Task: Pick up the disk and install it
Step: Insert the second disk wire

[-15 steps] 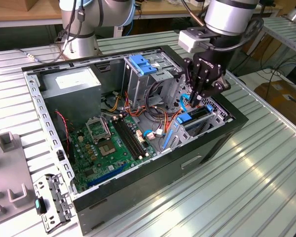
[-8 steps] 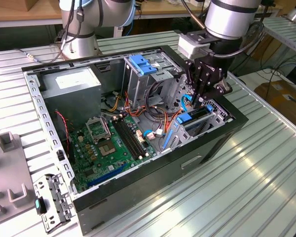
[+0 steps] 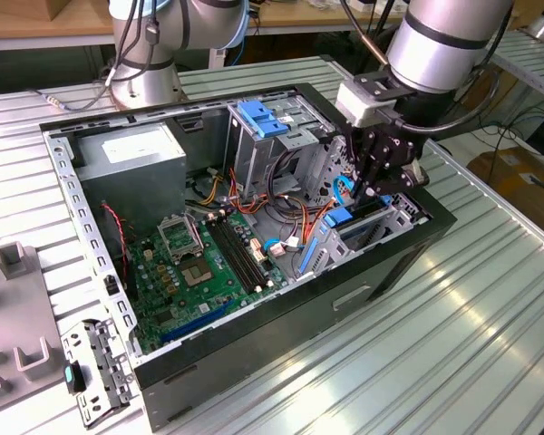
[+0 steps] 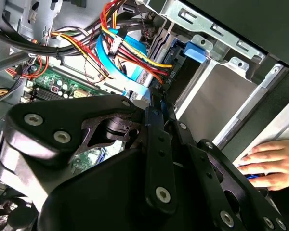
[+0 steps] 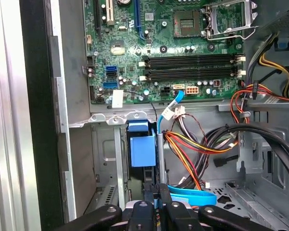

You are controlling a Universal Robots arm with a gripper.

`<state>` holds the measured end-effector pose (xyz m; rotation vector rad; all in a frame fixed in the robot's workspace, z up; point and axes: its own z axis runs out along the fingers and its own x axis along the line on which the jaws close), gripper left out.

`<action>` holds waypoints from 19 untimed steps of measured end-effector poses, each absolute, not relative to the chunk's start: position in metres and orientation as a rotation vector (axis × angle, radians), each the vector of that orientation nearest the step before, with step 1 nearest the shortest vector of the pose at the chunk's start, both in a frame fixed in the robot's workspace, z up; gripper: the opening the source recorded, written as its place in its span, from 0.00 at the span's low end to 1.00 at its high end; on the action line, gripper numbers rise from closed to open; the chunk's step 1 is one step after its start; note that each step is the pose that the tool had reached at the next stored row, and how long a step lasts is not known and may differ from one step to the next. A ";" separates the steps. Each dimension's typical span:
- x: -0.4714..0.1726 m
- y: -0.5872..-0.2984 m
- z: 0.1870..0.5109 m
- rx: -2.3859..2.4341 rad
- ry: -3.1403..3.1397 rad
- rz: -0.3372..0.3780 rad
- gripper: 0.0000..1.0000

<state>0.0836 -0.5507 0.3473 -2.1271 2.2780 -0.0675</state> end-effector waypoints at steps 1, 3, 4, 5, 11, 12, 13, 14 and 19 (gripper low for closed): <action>0.084 -0.551 0.347 -2.127 2.278 -0.067 0.16; 0.084 -0.551 0.346 -2.126 2.277 -0.066 0.16; 0.084 -0.551 0.345 -2.126 2.277 -0.065 0.16; 0.084 -0.552 0.343 -2.125 2.277 -0.063 0.16; 0.084 -0.553 0.338 -2.124 2.275 -0.060 0.16; 0.084 -0.553 0.339 -2.123 2.274 -0.060 0.16; 0.084 -0.553 0.342 -2.123 2.273 -0.059 0.17; 0.084 -0.553 0.351 -2.124 2.274 -0.061 0.24; 0.084 -0.553 0.363 -2.123 2.274 -0.060 0.22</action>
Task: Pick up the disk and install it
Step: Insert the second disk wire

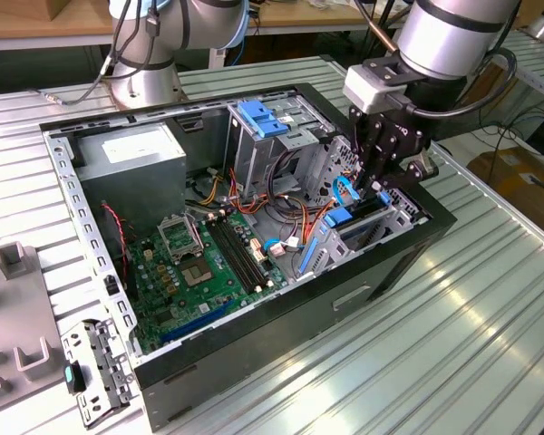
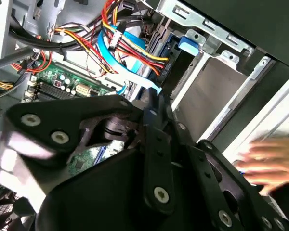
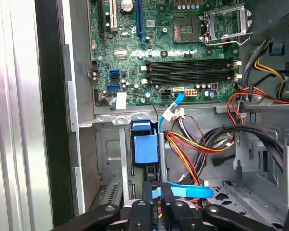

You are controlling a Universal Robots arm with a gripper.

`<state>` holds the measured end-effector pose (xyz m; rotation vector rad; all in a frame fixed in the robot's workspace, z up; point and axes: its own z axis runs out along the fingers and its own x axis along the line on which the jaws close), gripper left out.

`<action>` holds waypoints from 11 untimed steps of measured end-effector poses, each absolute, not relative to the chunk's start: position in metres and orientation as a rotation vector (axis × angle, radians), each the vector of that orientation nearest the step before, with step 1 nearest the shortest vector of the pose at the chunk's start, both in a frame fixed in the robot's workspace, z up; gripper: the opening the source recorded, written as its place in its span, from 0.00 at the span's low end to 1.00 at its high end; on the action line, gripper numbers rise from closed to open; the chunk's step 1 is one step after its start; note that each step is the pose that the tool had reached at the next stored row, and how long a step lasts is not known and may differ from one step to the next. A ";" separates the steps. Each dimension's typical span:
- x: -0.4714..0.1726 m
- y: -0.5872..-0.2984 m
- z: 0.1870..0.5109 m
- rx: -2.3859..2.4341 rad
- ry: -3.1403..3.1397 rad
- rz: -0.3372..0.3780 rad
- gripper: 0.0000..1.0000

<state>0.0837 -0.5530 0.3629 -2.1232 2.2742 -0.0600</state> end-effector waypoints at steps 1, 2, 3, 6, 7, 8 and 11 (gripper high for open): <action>0.084 -0.553 0.363 -2.123 2.274 -0.060 0.15; 0.084 -0.553 0.363 -2.123 2.274 -0.060 0.11; 0.084 -0.553 0.363 -2.123 2.274 -0.060 0.11; 0.084 -0.553 0.363 -2.123 2.274 -0.060 0.11; 0.084 -0.553 0.363 -2.123 2.274 -0.060 0.11; 0.084 -0.553 0.363 -2.123 2.274 -0.059 0.11; 0.084 -0.553 0.363 -2.123 2.274 -0.058 0.11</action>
